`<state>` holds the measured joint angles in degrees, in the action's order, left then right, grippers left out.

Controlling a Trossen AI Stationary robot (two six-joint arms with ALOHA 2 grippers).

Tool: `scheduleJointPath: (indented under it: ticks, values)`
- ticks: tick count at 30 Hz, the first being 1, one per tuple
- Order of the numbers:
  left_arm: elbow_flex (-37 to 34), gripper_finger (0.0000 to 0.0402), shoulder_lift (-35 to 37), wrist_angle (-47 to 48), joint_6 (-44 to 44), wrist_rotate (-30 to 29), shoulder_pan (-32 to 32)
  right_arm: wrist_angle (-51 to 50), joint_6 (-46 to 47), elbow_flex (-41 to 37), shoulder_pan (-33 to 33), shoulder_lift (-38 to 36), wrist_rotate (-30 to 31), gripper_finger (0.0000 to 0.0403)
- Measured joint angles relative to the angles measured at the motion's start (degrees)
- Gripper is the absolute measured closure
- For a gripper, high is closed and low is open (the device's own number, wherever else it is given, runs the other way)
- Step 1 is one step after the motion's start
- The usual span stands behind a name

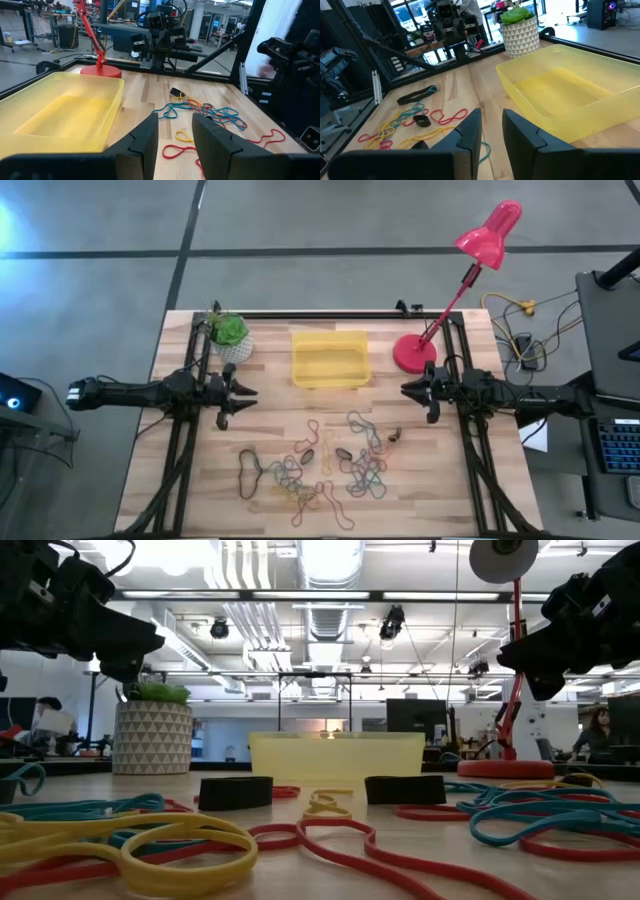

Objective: Pick and place rubber bands into bin

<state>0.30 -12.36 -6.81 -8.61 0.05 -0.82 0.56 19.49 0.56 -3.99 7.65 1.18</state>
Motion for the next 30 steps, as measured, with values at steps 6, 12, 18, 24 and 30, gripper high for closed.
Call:
scheduleJointPath:
  ticks: [6,12,18,24,30]
  values:
    - [0.0,0.0298,0.0,0.0,0.0,0.0,0.0,0.0,0.0,0.0,0.0,0.0,0.0,0.0335]
    - [0.0,0.0298,0.0,0.0,0.0,0.0,0.0,0.0,0.0,0.0,0.0,0.0,0.0,0.0335]
    - [0.0,0.0298,0.0,0.0,0.0,0.0,0.0,0.0,0.0,0.0,0.0,0.0,0.0,0.0335]
    - [0.0,0.0298,0.0,0.0,0.0,0.0,0.0,1.4,4.1,0.0,0.0,0.0,-0.1,0.0335]
    - [0.0,0.0297,0.0,-0.7,0.0,-0.8,0.0,6.5,39.4,0.0,0.0,0.0,0.2,0.0335]
